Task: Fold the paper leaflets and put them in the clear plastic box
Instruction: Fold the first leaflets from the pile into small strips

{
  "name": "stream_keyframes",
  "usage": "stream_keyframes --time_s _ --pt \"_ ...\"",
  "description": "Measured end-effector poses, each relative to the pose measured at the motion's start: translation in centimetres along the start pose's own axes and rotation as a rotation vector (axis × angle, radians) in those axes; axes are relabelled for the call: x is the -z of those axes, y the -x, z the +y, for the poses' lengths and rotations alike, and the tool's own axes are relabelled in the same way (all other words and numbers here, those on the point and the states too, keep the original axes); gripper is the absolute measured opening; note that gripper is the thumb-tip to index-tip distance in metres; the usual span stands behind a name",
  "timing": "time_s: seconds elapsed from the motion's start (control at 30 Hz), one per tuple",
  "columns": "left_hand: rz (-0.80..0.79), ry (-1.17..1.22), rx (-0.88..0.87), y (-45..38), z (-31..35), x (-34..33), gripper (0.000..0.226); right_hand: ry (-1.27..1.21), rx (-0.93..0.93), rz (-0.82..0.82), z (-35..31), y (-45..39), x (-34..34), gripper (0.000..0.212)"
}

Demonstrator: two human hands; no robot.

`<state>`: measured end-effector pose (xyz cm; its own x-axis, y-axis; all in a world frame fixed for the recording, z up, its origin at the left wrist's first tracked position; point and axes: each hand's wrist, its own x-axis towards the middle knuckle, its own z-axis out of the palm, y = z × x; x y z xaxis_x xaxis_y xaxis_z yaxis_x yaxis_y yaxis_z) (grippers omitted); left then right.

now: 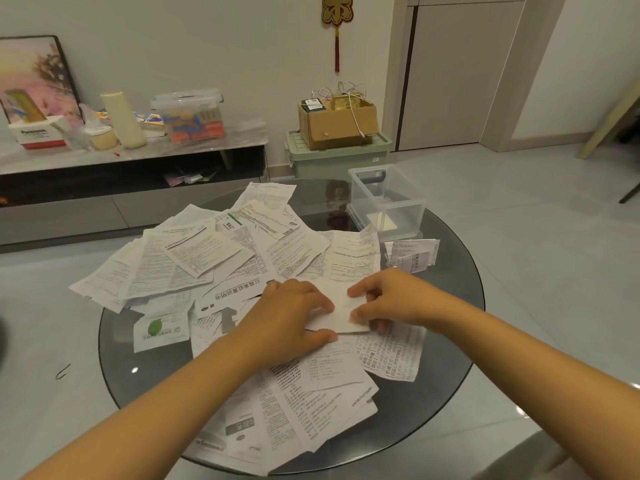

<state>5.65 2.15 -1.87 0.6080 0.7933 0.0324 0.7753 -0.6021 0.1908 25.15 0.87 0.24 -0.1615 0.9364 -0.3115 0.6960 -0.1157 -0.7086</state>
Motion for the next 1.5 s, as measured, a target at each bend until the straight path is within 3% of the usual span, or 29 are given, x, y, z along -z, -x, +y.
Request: stream_keyframes --time_s 0.17,0.23,0.3,0.4,0.47,0.63,0.77,1.0,1.1,1.2,1.33,1.4,1.5 --pt "0.034 0.002 -0.015 0.4 0.9 0.2 0.051 -0.378 -0.03 -0.182 -0.2 1.4 0.7 0.045" --pt "0.052 -0.001 0.003 0.4 1.2 0.2 0.042 -0.422 -0.028 -0.214 -0.3 1.5 0.9 0.046" --pt "0.063 0.022 0.017 0.6 1.3 0.3 0.028 -0.3 0.03 -0.178 -0.4 1.5 0.9 0.047" --pt "0.051 0.101 0.01 0.8 1.4 0.4 0.012 0.155 0.168 0.005 -0.3 1.4 0.9 0.048" --pt "0.039 0.192 0.024 0.9 1.2 0.5 0.009 0.296 0.219 0.097 0.0 1.1 0.7 0.045" --pt "0.072 0.526 0.17 1.3 0.7 1.1 0.004 0.244 0.263 0.235 0.4 0.1 0.6 0.013" --pt "0.078 0.672 0.246 1.6 0.3 0.7 0.015 0.127 0.222 0.195 0.1 -0.6 -0.5 0.014" --pt "0.132 0.475 0.279 1.1 -0.4 -0.3 0.065 0.235 0.158 0.289 -0.2 -2.0 -3.0 0.045" --pt "0.058 0.362 0.236 1.0 -1.0 -0.5 0.053 0.301 0.142 0.302 -0.1 -2.7 -3.4 0.05" --pt "-0.059 0.245 0.147 1.1 -1.5 0.4 0.031 0.343 0.18 0.336 0.2 -3.0 -3.4 0.037" --pt "-0.219 0.306 0.079 1.6 -2.7 1.2 0.05 0.407 0.353 0.307 -0.1 -2.8 -3.7 0.011" --pt "-0.225 0.287 0.068 1.6 -2.9 1.2 0.055 0.422 0.405 0.27 -0.2 -2.5 -4.0 0.015" --pt "-0.164 0.28 0.061 1.4 -2.7 1.2 0.044 0.446 0.416 0.23 -0.4 -1.8 -3.8 0.031"
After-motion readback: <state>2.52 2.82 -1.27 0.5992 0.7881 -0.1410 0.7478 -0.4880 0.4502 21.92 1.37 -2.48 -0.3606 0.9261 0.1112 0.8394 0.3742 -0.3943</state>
